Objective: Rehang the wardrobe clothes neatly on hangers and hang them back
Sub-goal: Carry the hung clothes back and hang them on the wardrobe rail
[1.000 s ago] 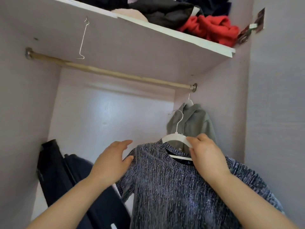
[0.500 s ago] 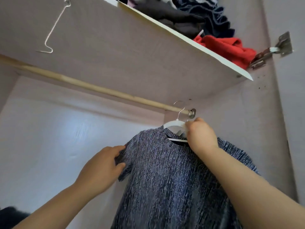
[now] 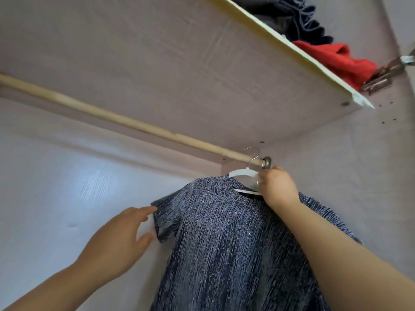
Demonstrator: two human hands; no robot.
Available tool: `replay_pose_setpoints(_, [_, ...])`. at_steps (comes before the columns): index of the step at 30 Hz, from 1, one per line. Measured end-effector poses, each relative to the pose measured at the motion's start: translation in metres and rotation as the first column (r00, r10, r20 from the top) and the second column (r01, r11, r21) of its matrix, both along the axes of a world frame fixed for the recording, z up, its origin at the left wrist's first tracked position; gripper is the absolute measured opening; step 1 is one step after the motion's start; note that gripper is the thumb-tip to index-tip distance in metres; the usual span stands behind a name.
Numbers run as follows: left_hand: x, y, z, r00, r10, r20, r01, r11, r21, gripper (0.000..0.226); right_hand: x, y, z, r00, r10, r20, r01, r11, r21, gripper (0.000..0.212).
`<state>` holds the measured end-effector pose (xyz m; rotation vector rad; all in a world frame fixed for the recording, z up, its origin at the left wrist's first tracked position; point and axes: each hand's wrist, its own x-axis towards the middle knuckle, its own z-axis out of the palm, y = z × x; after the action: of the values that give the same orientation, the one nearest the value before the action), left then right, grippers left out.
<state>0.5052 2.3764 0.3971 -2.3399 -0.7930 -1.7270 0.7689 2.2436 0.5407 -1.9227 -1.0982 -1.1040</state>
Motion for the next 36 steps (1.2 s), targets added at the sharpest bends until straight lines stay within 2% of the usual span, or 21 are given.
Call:
replay_pose_setpoints(6, [0.018,0.010,-0.011,1.000,-0.008,-0.018,0.008,1.000,-0.021,0.050,0.017,0.002,-0.018,0.996,0.008,0.084,0.001,0.994,-0.109,0.027])
replay_pose_setpoints(12, [0.031,0.002,-0.027,0.998,-0.043,-0.038,0.042,0.999,-0.029,0.050,0.016,0.003,-0.033,0.991,0.077,0.106,-0.068,0.994,-0.090,0.015])
replay_pose_setpoints(20, [0.025,-0.009,-0.049,0.992,-0.093,-0.084,0.087,0.993,-0.073,0.049,0.008,0.000,-0.043,0.989,0.080,0.121,-0.071,0.994,-0.081,0.021])
replay_pose_setpoints(23, [0.012,-0.009,-0.063,0.990,-0.103,-0.100,0.092,0.990,-0.108,0.050,-0.002,-0.001,-0.061,0.965,0.027,0.259,-0.018,0.999,-0.038,0.026])
replay_pose_setpoints(25, [-0.001,-0.009,-0.074,0.988,-0.100,-0.120,0.081,0.985,-0.150,0.051,-0.016,0.002,-0.084,0.942,0.081,0.325,-0.075,0.997,-0.032,0.037])
replay_pose_setpoints(27, [-0.016,-0.010,-0.088,0.987,-0.081,-0.141,0.051,0.977,-0.205,0.052,-0.035,0.013,-0.116,0.934,0.175,0.313,-0.152,0.984,-0.095,0.041])
replay_pose_setpoints(31, [-0.056,-0.018,-0.133,0.982,-0.020,-0.189,-0.051,0.929,-0.365,0.052,-0.086,0.045,-0.204,0.918,0.363,0.160,-0.296,0.895,-0.333,0.042])
replay_pose_setpoints(36, [-0.124,-0.034,-0.223,0.907,0.142,-0.397,-0.338,0.806,-0.486,0.057,-0.161,0.074,-0.347,0.825,0.563,-0.041,-0.471,0.647,-0.600,0.044])
